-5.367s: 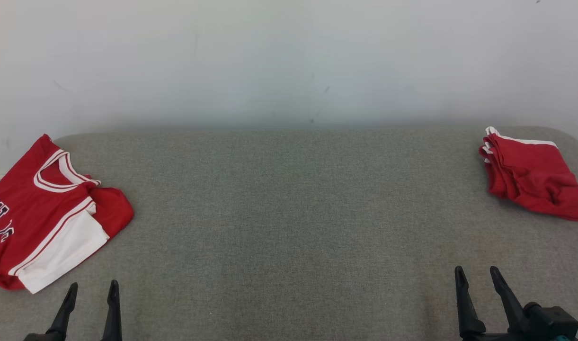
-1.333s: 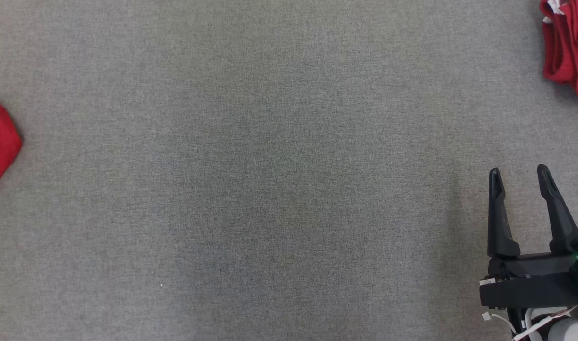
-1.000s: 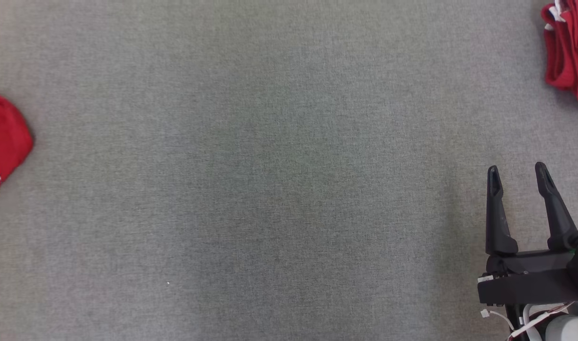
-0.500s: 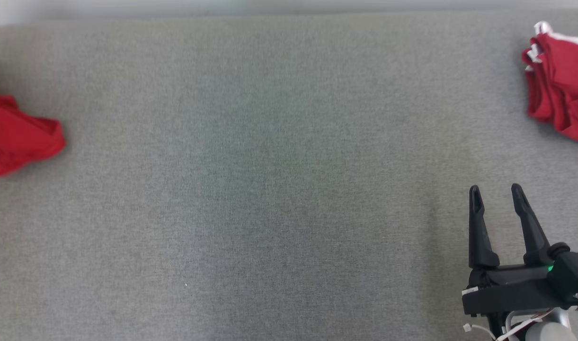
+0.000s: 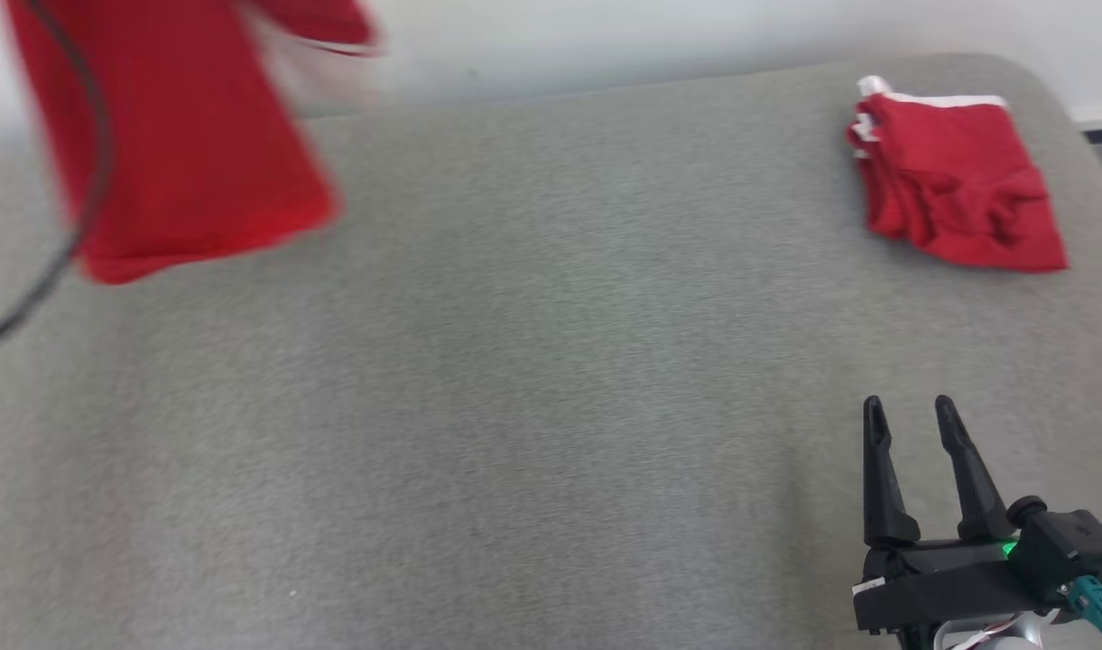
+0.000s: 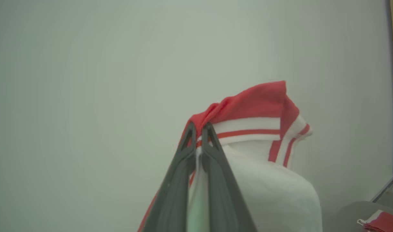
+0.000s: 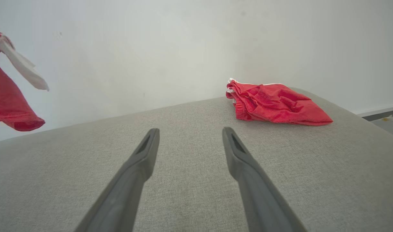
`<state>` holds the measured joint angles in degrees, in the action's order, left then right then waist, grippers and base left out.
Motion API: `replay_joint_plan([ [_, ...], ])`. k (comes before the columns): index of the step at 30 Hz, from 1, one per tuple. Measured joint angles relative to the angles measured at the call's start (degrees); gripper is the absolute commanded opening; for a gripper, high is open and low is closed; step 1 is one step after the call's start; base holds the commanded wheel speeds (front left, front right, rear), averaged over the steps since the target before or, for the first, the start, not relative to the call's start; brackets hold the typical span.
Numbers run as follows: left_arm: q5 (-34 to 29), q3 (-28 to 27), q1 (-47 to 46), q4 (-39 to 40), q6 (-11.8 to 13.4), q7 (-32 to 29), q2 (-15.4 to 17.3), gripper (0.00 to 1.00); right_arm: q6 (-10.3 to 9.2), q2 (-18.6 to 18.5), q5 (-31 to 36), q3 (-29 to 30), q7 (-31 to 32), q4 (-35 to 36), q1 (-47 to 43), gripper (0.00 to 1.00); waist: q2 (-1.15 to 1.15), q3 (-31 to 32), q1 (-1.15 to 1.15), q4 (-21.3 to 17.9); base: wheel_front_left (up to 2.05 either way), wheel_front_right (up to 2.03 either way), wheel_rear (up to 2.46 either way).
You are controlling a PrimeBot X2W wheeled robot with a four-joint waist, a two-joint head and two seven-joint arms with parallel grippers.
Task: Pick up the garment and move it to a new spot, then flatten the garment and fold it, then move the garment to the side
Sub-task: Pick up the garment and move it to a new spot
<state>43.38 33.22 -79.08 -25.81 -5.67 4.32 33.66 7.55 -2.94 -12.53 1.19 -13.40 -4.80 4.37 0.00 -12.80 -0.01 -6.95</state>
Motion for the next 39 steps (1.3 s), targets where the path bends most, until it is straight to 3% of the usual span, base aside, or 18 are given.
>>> replay_joint_plan([
  [9,1.9,4.5,4.0,8.8,3.0,-2.9,-8.7,0.0,0.0,0.0,-1.5,-0.2,-1.3,-2.9,-0.6,1.0,0.0,2.3,0.0,-6.7,0.0,0.0,0.0],
  [18,3.7,6.3,5.1,10.5,5.2,-2.3,-16.7,0.0,0.0,0.0,-2.1,-0.3,-1.6,-3.6,-0.7,1.0,0.0,3.9,0.0,-12.2,0.0,0.0,0.0],
  [23,6.2,5.7,13.2,9.5,6.5,-0.2,-15.8,0.0,0.0,0.0,-2.4,1.0,-1.6,-3.2,-1.0,1.0,0.0,3.4,0.01,-11.8,0.0,0.0,0.0],
  [31,8.8,4.2,32.1,5.0,9.8,6.1,-10.4,0.0,0.0,0.1,-2.4,0.1,-1.7,-3.1,-0.7,1.0,0.0,2.8,0.01,-9.2,0.0,0.0,0.0],
  [39,12.2,1.0,49.7,-0.1,9.8,9.8,-6.8,0.0,0.0,0.0,-1.3,0.6,-1.7,-3.6,-0.6,1.0,0.0,2.9,0.01,-7.0,0.0,0.0,0.0],
])
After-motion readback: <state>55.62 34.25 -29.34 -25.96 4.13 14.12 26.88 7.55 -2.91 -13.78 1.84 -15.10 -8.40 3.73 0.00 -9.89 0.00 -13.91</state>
